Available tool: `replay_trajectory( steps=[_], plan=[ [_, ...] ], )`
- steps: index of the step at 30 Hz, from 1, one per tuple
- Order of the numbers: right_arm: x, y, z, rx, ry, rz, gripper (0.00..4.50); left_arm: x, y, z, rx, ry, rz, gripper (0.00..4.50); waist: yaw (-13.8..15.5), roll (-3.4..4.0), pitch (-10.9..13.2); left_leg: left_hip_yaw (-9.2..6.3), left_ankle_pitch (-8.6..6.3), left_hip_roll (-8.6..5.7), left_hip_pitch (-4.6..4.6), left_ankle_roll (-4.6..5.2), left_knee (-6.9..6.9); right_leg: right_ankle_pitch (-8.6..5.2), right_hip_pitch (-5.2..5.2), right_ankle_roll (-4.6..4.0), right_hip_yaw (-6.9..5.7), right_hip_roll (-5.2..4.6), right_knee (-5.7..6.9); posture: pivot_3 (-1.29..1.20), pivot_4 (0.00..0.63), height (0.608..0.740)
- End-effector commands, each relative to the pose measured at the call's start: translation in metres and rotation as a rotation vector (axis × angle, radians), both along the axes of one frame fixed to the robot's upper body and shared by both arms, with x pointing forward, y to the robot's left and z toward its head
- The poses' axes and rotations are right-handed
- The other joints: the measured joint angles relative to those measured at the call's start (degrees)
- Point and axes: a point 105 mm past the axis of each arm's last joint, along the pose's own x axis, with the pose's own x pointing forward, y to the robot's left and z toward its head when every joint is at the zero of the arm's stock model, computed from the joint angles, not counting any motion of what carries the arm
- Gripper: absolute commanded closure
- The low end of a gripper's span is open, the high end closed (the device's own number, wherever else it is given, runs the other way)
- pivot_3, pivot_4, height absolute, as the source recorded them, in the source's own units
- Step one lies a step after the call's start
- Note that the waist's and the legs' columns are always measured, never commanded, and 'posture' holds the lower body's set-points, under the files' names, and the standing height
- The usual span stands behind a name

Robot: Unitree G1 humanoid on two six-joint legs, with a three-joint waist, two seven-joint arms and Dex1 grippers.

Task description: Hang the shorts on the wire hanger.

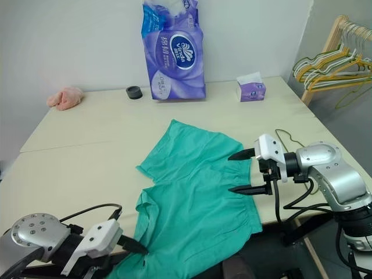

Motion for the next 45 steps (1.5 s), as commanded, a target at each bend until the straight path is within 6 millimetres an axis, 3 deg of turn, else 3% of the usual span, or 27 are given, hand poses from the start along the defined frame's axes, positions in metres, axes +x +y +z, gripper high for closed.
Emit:
replay_trajectory(
  steps=[1, 5, 7, 9, 11, 15, 19, 35, 38, 45],
  plan=[
    [0.004, 0.003, 0.015, 0.079, -0.043, -0.065, 0.00, 0.011, 0.000, 0.008, -0.009, -0.086, -0.010, 0.04, 0.26, 0.03, 0.02, 0.02, 0.00, 0.00, 0.01, 0.00, 0.00, -0.03, 0.00, 0.05, 0.01, 0.01, 0.00, -0.29, 0.063, 0.740],
    [0.030, -0.009, 0.020, 0.134, -0.087, -0.249, 0.00, 0.042, -0.010, 0.020, -0.110, -0.277, 0.061, 0.04, 0.39, 0.07, 0.00, 0.09, 0.02, 0.05, 0.08, 0.02, 0.07, -0.03, 0.05, 0.17, 0.04, 0.04, 0.01, -0.29, 0.063, 0.740],
    [0.049, -0.028, 0.018, 0.147, -0.109, -0.400, 0.00, 0.066, -0.022, 0.037, -0.226, -0.401, 0.154, 0.04, 0.44, 0.07, -0.01, 0.10, 0.02, 0.05, 0.08, 0.02, 0.10, -0.03, 0.05, 0.16, 0.04, 0.05, 0.01, -0.29, 0.063, 0.740],
    [0.076, -0.069, 0.015, 0.158, -0.192, -0.690, 0.00, 0.100, -0.032, 0.060, -0.352, -0.543, 0.299, 0.04, 1.10, -0.02, -0.06, 0.18, 0.01, 0.04, 0.02, 0.02, 0.12, 0.04, 0.05, 0.18, 0.10, 0.04, -0.04, -0.29, 0.063, 0.740],
    [0.088, -0.105, 0.006, 0.167, -0.206, -0.908, 0.00, 0.117, -0.036, 0.069, -0.400, -0.598, 0.358, 0.04, 1.66, -0.06, -0.09, 0.14, 0.02, 0.01, -0.01, 0.03, 0.24, 0.24, 0.09, 0.28, 0.12, 0.04, -0.03, -0.30, 0.066, 0.740],
    [0.095, -0.160, -0.021, 0.095, -0.184, -1.238, 0.00, 0.123, -0.039, 0.070, -0.428, -0.578, 0.357, 0.04, 1.01, 0.00, -0.12, 0.31, 0.03, -0.06, -0.02, 0.05, 0.18, 0.37, 0.03, 0.26, 0.36, 0.03, -0.02, -0.32, 0.066, 0.740],
    [0.094, -0.188, -0.039, 0.076, -0.131, -1.423, 0.00, 0.118, -0.037, 0.065, -0.417, -0.496, 0.292, 0.04, -1.02, 0.02, -0.11, 0.43, 0.02, -0.04, -0.07, 0.05, 0.12, 0.36, -0.08, 0.25, 0.45, 0.05, 0.00, -0.33, 0.066, 0.740],
    [0.111, -0.207, -0.100, -0.040, 0.245, -1.538, 0.00, 0.136, -0.056, 0.088, -0.441, -0.529, 0.141, 0.04, -4.21, 0.00, -0.14, 0.44, 0.02, 0.19, -0.01, 0.06, 0.13, 0.36, 0.04, 0.24, 0.47, 0.66, -0.06, -0.33, 0.065, 0.740],
    [0.109, -0.207, -0.108, -0.087, 0.278, -1.522, 0.56, 0.136, -0.059, 0.090, -0.443, -0.535, 0.134, 0.00, -4.37, -0.03, -0.16, 0.45, 0.00, 0.29, 0.01, 0.06, 0.13, 0.36, 0.05, 0.25, 0.48, 0.74, -0.08, -0.33, 0.065, 0.740],
    [0.106, -0.206, -0.124, -0.114, 0.347, -1.529, 2.87, 0.136, -0.059, 0.094, -0.442, -0.553, 0.136, 0.00, -4.00, -0.54, -0.48, 0.41, -0.01, 0.34, 0.04, 0.05, 0.17, 0.36, 0.13, 0.25, 0.44, 0.78, -0.11, -0.32, 0.065, 0.740]
  ],
)
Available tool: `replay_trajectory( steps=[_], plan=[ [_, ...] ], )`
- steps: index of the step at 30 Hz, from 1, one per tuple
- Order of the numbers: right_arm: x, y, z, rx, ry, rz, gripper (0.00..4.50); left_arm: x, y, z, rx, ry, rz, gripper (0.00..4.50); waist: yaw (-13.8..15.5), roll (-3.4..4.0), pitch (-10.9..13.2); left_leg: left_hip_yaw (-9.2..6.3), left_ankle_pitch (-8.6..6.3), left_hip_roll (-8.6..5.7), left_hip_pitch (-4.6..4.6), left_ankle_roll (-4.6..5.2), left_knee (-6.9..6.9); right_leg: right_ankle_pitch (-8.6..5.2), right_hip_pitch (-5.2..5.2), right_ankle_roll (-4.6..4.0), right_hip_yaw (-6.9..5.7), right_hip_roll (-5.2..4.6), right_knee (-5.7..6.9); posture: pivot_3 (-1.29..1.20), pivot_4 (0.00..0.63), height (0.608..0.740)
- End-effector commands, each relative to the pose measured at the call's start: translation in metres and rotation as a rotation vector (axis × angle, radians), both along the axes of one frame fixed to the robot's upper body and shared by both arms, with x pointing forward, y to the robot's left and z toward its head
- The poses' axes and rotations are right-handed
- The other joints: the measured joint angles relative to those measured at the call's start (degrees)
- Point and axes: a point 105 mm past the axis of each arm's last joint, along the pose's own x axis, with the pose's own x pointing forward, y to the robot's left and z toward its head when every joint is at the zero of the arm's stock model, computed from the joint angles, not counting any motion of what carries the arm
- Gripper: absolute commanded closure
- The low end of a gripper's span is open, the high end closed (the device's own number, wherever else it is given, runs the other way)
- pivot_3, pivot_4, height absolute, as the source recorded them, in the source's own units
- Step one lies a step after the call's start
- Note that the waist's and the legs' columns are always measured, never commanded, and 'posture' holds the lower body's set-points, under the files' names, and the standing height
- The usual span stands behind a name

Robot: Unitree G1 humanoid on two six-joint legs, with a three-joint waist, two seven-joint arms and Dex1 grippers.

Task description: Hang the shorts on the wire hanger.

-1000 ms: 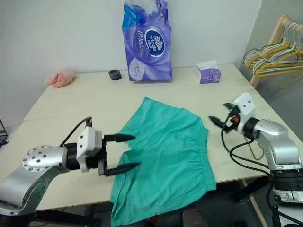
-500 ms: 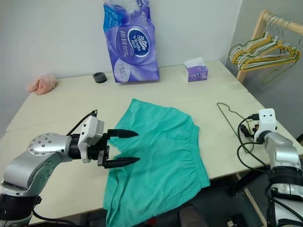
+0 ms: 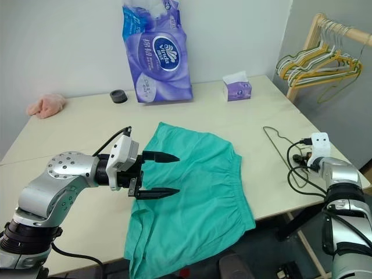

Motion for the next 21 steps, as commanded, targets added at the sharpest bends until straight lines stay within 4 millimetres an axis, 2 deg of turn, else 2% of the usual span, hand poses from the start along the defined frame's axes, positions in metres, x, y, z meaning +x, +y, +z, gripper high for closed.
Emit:
replay_trajectory(
  steps=[1, 5, 7, 10, 13, 17, 20, 21],
  plan=[
    [-0.012, -0.008, -0.022, -0.045, 0.085, -0.027, 3.17, 0.000, -0.003, 0.012, 0.000, -0.056, -0.006, 0.00, 0.13, -0.15, -0.09, -0.02, 0.00, 0.00, 0.00, 0.00, 0.00, 0.00, 0.01, 0.00, -0.01, 0.00, -0.01, -0.32, 0.065, 0.740],
    [-0.008, -0.010, -0.017, -0.088, 0.052, -0.023, 4.46, 0.003, 0.000, 0.014, -0.002, -0.066, 0.020, 0.00, 0.17, -0.21, -0.15, -0.03, -0.01, 0.00, 0.00, -0.01, 0.00, 0.00, 0.02, 0.00, -0.01, -0.01, -0.02, -0.32, 0.061, 0.740],
    [-0.004, -0.008, -0.012, -0.096, 0.022, -0.014, 4.46, 0.007, 0.004, 0.015, -0.004, -0.070, 0.048, 0.00, 0.16, -0.23, -0.17, -0.04, -0.01, 0.00, 0.00, -0.01, 0.00, 0.00, 0.02, 0.00, -0.02, -0.01, -0.02, -0.32, 0.060, 0.740],
    [0.007, 0.002, 0.012, -0.166, -0.087, 0.074, 4.46, 0.018, 0.013, 0.015, -0.011, -0.082, 0.125, 0.00, 0.11, -0.20, -0.15, -0.03, -0.01, 0.00, 0.00, -0.01, 0.00, 0.00, 0.01, 0.00, -0.01, -0.01, -0.02, -0.32, 0.060, 0.740],
    [0.016, 0.024, 0.044, -0.255, -0.240, 0.210, 4.46, 0.038, 0.030, 0.015, -0.007, -0.098, 0.266, 0.00, -0.04, -0.11, -0.10, 0.00, -0.01, 0.00, -0.03, -0.01, -0.02, -0.01, -0.08, 0.01, 0.02, -0.01, 0.02, -0.32, 0.058, 0.740],
    [0.015, 0.067, 0.087, -0.445, -0.457, 0.416, 4.46, 0.063, 0.058, 0.026, -0.021, -0.145, 0.421, 0.00, -0.51, 0.01, -0.04, 0.01, -0.02, 0.07, -0.11, -0.03, -0.05, -0.01, -0.23, 0.02, 0.05, -0.01, 0.07, -0.33, 0.058, 0.740],
    [0.011, 0.087, 0.102, -0.511, -0.546, 0.488, 4.46, 0.074, 0.071, 0.032, -0.039, -0.157, 0.486, 0.00, -0.67, 0.02, -0.04, 0.00, -0.05, 0.22, -0.14, -0.08, -0.04, 0.00, -0.31, 0.02, 0.01, -0.02, 0.09, -0.33, 0.056, 0.740],
    [0.009, 0.106, 0.112, -0.567, -0.614, 0.571, 4.46, 0.082, 0.077, 0.038, -0.061, -0.159, 0.523, 0.00, -0.63, 0.02, -0.04, -0.04, -0.05, 0.23, -0.15, -0.09, -0.04, 0.00, -0.31, 0.01, -0.02, -0.03, 0.09, -0.33, 0.053, 0.740]
  ],
)
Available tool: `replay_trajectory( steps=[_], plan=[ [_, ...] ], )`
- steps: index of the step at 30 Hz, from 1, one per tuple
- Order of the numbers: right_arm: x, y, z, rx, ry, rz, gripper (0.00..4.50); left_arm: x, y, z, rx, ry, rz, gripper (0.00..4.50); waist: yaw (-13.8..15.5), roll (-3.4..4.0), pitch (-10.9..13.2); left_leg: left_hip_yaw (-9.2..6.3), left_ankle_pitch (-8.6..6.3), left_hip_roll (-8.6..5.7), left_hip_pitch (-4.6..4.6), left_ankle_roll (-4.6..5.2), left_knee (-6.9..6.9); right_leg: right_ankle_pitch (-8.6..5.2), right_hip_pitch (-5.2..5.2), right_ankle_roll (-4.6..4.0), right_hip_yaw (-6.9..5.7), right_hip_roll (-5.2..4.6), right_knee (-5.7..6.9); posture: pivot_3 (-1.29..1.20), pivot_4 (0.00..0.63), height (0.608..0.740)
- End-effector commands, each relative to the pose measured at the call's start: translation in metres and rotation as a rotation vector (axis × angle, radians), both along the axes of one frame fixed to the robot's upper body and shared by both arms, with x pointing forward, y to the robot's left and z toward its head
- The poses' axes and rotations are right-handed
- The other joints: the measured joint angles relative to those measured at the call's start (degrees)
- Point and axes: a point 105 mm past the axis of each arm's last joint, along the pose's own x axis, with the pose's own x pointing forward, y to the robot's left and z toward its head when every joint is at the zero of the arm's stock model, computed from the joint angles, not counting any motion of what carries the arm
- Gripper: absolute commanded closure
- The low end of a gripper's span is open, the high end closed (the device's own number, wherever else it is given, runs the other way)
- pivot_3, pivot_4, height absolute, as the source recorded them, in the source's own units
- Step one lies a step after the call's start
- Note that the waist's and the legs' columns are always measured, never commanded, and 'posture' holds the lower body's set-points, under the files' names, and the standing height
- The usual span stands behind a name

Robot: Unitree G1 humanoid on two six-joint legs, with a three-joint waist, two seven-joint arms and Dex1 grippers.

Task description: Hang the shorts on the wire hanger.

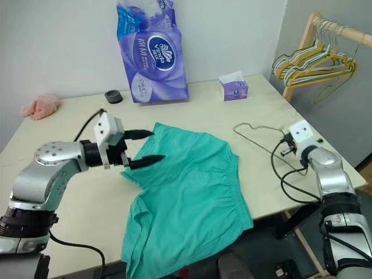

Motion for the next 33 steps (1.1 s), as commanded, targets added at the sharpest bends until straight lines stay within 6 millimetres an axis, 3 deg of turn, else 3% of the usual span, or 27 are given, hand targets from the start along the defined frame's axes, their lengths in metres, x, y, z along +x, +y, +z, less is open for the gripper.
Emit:
replay_trajectory(
  steps=[1, 6, 13, 24, 30, 33],
  plan=[
    [-0.008, 0.050, 0.044, -0.167, -0.226, 0.228, 4.46, 0.018, 0.021, 0.027, -0.053, -0.082, 0.106, 0.00, 0.10, 0.00, 0.00, -0.02, -0.01, 0.01, 0.00, -0.01, 0.00, 0.00, 0.01, 0.00, -0.02, -0.01, -0.01, -0.33, 0.053, 0.740],
    [-0.031, 0.108, 0.068, -0.354, -0.431, 0.524, 4.46, 0.017, 0.023, 0.028, -0.128, 0.019, 0.066, 0.00, -0.19, 0.01, -0.01, -0.04, -0.02, 0.00, -0.01, -0.04, 0.01, 0.00, -0.01, 0.00, -0.04, -0.04, -0.01, -0.34, 0.049, 0.740],
    [-0.053, 0.154, 0.076, -0.456, -0.574, 0.766, 4.46, -0.006, 0.012, 0.007, -0.098, 0.199, -0.082, 0.00, -0.93, 0.00, -0.01, -0.10, -0.03, 0.01, -0.01, -0.07, 0.02, 0.01, -0.01, -0.02, -0.07, -0.06, 0.01, -0.34, 0.046, 0.740],
    [-0.073, 0.193, 0.086, -0.472, -0.671, 0.946, 4.46, -0.022, 0.001, -0.021, -0.002, 0.277, -0.172, 0.00, -1.04, 0.01, -0.01, -0.19, -0.02, 0.02, -0.01, -0.08, 0.03, 0.02, -0.01, -0.03, -0.13, -0.08, 0.02, -0.34, 0.045, 0.740],
    [-0.075, 0.199, 0.087, -0.439, -0.666, 0.962, 4.46, -0.030, -0.005, -0.036, 0.052, 0.294, -0.220, 0.00, -0.98, 0.01, -0.02, -0.21, -0.02, 0.02, -0.01, -0.08, 0.03, 0.02, 0.00, -0.04, -0.13, -0.08, 0.02, -0.34, 0.049, 0.740],
    [-0.075, 0.199, 0.087, -0.428, -0.662, 0.959, 4.50, -0.030, -0.008, -0.039, 0.057, 0.291, -0.226, 0.63, -0.92, 0.01, -0.02, -0.20, -0.02, 0.02, -0.02, -0.08, 0.04, 0.02, 0.00, -0.04, -0.13, -0.09, 0.02, -0.34, 0.050, 0.740]
  ],
)
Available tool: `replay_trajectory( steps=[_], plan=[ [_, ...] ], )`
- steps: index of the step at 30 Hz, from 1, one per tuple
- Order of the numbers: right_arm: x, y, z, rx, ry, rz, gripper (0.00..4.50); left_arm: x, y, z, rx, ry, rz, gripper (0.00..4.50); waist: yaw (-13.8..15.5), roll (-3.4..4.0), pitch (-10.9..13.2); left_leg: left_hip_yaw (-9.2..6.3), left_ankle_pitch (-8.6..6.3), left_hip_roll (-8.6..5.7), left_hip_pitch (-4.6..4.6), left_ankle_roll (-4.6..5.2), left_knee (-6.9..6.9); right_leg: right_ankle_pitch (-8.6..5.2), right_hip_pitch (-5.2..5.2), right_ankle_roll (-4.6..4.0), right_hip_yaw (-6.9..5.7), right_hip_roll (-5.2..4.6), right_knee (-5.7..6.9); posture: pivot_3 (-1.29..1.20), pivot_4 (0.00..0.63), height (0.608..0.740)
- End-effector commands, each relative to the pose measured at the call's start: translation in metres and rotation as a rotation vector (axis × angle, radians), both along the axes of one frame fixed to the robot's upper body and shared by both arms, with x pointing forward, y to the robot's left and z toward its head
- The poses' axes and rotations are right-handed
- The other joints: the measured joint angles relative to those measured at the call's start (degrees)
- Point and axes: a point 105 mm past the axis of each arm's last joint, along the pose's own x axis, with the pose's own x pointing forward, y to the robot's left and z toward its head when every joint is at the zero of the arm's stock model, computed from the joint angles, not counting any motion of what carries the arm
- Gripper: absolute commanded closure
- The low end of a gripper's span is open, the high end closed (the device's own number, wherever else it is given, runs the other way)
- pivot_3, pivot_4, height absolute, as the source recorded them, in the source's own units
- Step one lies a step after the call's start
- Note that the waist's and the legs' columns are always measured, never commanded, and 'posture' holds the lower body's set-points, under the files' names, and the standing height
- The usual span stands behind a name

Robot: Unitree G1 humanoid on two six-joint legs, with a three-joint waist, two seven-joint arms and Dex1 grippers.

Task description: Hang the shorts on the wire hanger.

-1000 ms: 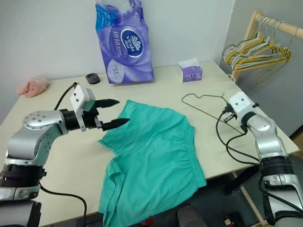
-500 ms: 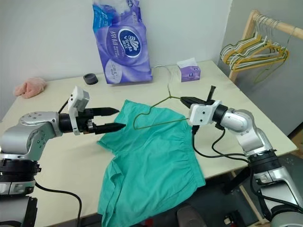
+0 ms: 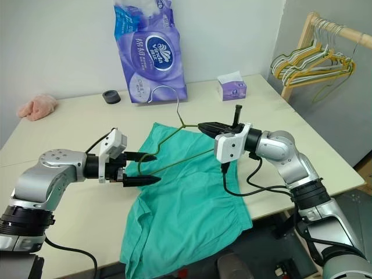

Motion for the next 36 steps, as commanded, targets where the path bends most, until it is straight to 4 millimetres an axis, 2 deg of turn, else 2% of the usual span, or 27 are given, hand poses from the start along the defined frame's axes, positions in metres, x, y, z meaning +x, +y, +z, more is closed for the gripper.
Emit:
replay_trajectory(
  steps=[1, 12, 13, 20, 23, 26, 30, 33, 34, 36],
  plan=[
    [-0.006, 0.002, 0.018, 0.045, -0.038, 0.024, 4.50, -0.001, -0.005, 0.007, 0.009, -0.047, -0.033, 0.93, -0.02, 0.00, 0.00, 0.00, 0.00, 0.00, 0.00, 0.00, 0.00, 0.00, 0.00, 0.00, 0.00, 0.00, 0.00, -0.34, 0.051, 0.740],
    [-0.013, 0.005, 0.016, 0.076, 0.018, 0.057, 4.50, -0.001, -0.007, 0.003, 0.005, -0.051, -0.026, 4.33, -0.07, 0.00, 0.00, 0.00, 0.00, 0.00, 0.01, 0.00, 0.00, 0.00, 0.00, 0.00, 0.00, 0.00, 0.01, -0.35, 0.050, 0.740],
    [-0.014, 0.005, 0.016, 0.076, 0.023, 0.060, 4.50, -0.001, -0.007, 0.002, 0.005, -0.051, -0.025, 4.47, -0.08, 0.00, 0.00, -0.01, 0.00, 0.00, 0.01, 0.00, 0.00, 0.00, 0.00, 0.00, 0.00, 0.00, 0.01, -0.35, 0.050, 0.740],
    [-0.029, 0.006, -0.001, -0.054, 0.020, 0.132, 4.50, 0.000, -0.006, 0.001, 0.005, -0.055, 0.002, 4.47, -0.06, 0.01, -0.01, -0.01, 0.00, 0.00, 0.01, 0.00, 0.00, 0.00, 0.00, 0.00, -0.01, 0.00, 0.00, -0.35, 0.045, 0.740],
    [-0.037, 0.001, -0.004, -0.057, 0.081, 0.146, 3.75, 0.001, -0.003, -0.001, 0.023, -0.066, 0.031, 4.50, -0.01, 0.00, -0.02, -0.02, 0.00, 0.00, 0.01, 0.00, 0.00, 0.00, 0.00, 0.00, -0.03, 0.00, 0.01, -0.35, 0.042, 0.740],
    [-0.040, -0.006, -0.004, -0.064, 0.129, 0.128, 2.74, 0.001, -0.002, -0.002, 0.034, -0.072, 0.042, 4.50, 0.00, 0.00, -0.02, -0.05, 0.00, 0.00, -0.01, 0.00, 0.01, 0.00, 0.01, 0.00, -0.05, -0.01, 0.00, -0.35, 0.041, 0.740],
    [-0.024, -0.030, 0.001, -0.017, 0.293, -0.018, 1.35, -0.002, 0.001, -0.004, 0.091, -0.105, 0.020, 4.50, 0.00, 0.00, -0.03, -0.06, 0.00, 0.00, 0.00, 0.00, 0.02, 0.00, 0.01, 0.00, -0.06, -0.01, 0.01, -0.35, 0.042, 0.740],
    [-0.013, -0.046, 0.003, 0.028, 0.511, -0.132, 0.30, -0.008, 0.000, -0.006, 0.169, -0.152, -0.037, 4.50, 0.04, 0.00, -0.04, -0.06, 0.00, 0.00, -0.01, 0.00, 0.02, 0.00, 0.01, -0.01, -0.05, -0.02, 0.00, -0.36, 0.037, 0.740],
    [-0.013, -0.047, 0.003, 0.030, 0.545, -0.143, 0.02, -0.009, 0.000, -0.006, 0.175, -0.158, -0.045, 4.50, 0.05, 0.01, -0.05, -0.06, 0.00, 0.00, -0.01, 0.00, 0.02, 0.00, 0.01, -0.01, -0.05, -0.03, 0.00, -0.36, 0.037, 0.740],
    [-0.017, -0.046, -0.004, -0.012, 0.636, -0.149, 0.02, -0.010, -0.003, -0.004, 0.197, -0.181, -0.069, 4.50, 0.08, 0.03, -0.06, -0.06, 0.00, 0.00, -0.01, 0.00, 0.01, 0.00, 0.00, -0.01, -0.06, -0.03, 0.00, -0.36, 0.035, 0.740]
  ],
)
